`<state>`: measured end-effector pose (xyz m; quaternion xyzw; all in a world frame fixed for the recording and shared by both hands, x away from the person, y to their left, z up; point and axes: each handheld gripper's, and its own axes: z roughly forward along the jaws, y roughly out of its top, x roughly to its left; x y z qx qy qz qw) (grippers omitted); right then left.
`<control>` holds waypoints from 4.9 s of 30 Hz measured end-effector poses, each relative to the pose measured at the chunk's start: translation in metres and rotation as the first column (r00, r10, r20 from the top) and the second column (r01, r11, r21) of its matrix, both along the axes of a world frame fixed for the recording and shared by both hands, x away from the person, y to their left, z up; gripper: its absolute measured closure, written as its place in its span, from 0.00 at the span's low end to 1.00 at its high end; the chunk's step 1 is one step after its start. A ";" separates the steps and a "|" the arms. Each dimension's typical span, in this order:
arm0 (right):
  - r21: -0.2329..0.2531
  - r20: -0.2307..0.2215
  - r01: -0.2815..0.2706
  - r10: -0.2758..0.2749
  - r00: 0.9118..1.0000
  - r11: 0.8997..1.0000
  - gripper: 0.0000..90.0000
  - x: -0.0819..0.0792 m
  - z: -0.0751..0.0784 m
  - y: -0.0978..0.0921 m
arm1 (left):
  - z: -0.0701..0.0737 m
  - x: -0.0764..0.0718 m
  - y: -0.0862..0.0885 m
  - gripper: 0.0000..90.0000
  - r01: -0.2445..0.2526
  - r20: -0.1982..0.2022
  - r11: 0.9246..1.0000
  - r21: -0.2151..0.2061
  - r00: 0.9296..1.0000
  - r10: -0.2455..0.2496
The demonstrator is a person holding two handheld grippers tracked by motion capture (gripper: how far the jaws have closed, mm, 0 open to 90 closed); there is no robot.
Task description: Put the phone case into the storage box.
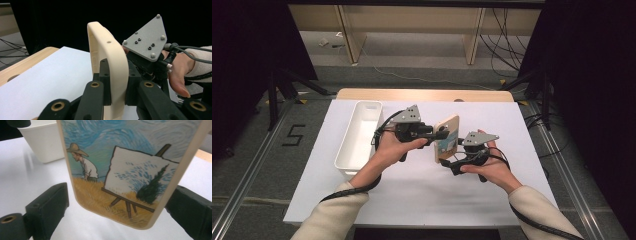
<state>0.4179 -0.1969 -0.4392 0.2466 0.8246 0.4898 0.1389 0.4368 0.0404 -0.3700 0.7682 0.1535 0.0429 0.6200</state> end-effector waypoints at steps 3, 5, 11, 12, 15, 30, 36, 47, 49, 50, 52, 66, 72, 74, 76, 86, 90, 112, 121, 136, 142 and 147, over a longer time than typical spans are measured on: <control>0.004 0.001 -0.019 0.019 1.000 1.000 0.13 -0.001 0.000 0.000 | 0.000 0.000 0.000 0.89 0.001 0.001 1.000 -0.001 1.000 -0.001; 0.003 0.002 -0.018 0.018 1.000 1.000 0.17 -0.001 -0.001 0.000 | 0.000 0.000 0.001 0.89 -0.001 0.000 1.000 -0.001 1.000 0.001; 0.013 0.005 -0.030 0.030 1.000 0.999 0.24 0.000 -0.001 -0.002 | 0.001 0.001 0.003 0.89 -0.005 -0.001 1.000 -0.012 1.000 0.005; 0.016 0.005 -0.030 0.030 1.000 0.999 0.26 0.000 -0.001 -0.002 | 0.002 0.001 0.003 0.89 -0.007 0.000 1.000 -0.013 1.000 0.007; 0.025 0.000 -0.028 0.028 1.000 0.999 0.31 0.000 -0.002 -0.003 | 0.002 0.002 0.004 0.89 -0.009 0.000 1.000 -0.016 1.000 0.009; 0.076 -0.047 -0.047 0.050 0.998 0.996 0.53 0.003 -0.002 -0.010 | 0.003 0.003 0.007 0.89 -0.011 -0.002 0.999 -0.045 1.000 0.011; 0.087 -0.059 -0.062 0.067 0.996 0.994 0.61 0.005 -0.001 -0.012 | 0.003 0.004 0.009 0.88 -0.022 0.003 0.999 -0.049 1.000 0.022; 0.107 -0.114 -0.128 0.140 0.984 0.986 0.79 0.008 -0.002 -0.016 | 0.001 0.008 0.013 0.88 -0.057 0.008 0.997 -0.060 0.998 0.057; 0.115 -0.128 -0.140 0.155 0.980 0.983 0.82 0.009 -0.002 -0.017 | 0.001 0.008 0.013 0.86 -0.058 0.011 0.996 -0.061 0.998 0.059; 0.120 -0.133 -0.147 0.163 0.978 0.982 0.83 0.009 -0.002 -0.017 | 0.001 0.008 0.014 0.85 -0.058 0.015 0.996 -0.062 0.998 0.059; 0.131 -0.144 -0.153 0.171 0.975 0.980 0.85 0.010 -0.002 -0.018 | 0.001 0.009 0.014 0.82 -0.063 0.017 0.996 -0.064 0.998 0.064; 0.154 -0.169 -0.147 0.173 0.970 0.977 0.90 0.007 0.003 -0.014 | 0.000 0.010 0.012 0.51 -0.136 -0.014 0.987 -0.080 0.991 0.136; 0.135 -0.164 -0.129 0.151 0.975 0.982 0.90 0.004 0.005 -0.011 | 0.005 0.006 0.011 0.28 -0.218 -0.016 0.974 -0.065 0.976 0.217; 0.130 -0.162 -0.116 0.136 0.977 0.985 0.90 0.005 0.005 -0.011 | 0.007 0.005 0.011 0.20 -0.247 0.002 0.968 -0.049 0.969 0.248; 0.128 -0.155 -0.100 0.119 0.981 0.987 0.91 0.005 0.006 -0.011 | 0.008 0.004 0.010 0.15 -0.281 0.013 0.959 -0.038 0.959 0.282; 0.077 -0.133 0.001 0.010 0.991 0.997 0.90 0.002 0.009 -0.005 | 0.008 0.001 0.007 0.00 -0.364 0.062 0.931 0.002 0.930 0.363; 0.064 -0.117 0.040 -0.033 0.993 0.997 0.90 0.002 0.011 -0.003 | 0.007 0.000 0.006 0.00 -0.379 0.070 0.926 0.003 0.923 0.378; 0.021 -0.097 0.128 -0.125 0.987 0.992 0.90 -0.001 0.009 0.011 | 0.005 -0.002 -0.007 0.00 -0.444 0.115 0.896 0.010 0.891 0.440; 0.012 -0.097 0.142 -0.141 0.985 0.990 0.90 -0.002 0.008 0.014 | 0.004 -0.002 -0.012 0.00 -0.453 0.115 0.891 0.005 0.886 0.450; 0.007 -0.096 0.132 -0.131 0.987 0.991 0.90 -0.004 0.007 0.021 | 0.002 0.001 -0.014 0.00 -0.474 0.116 0.880 0.010 0.875 0.470; 0.003 -0.098 0.126 -0.125 0.987 0.992 0.90 -0.005 0.006 0.022 | 0.000 0.002 -0.014 0.00 -0.476 0.114 0.879 0.013 0.875 0.471; 0.004 -0.092 0.126 -0.125 0.988 0.992 0.90 -0.005 0.007 0.022 | 0.000 0.002 -0.014 0.00 -0.479 0.113 0.878 0.014 0.873 0.474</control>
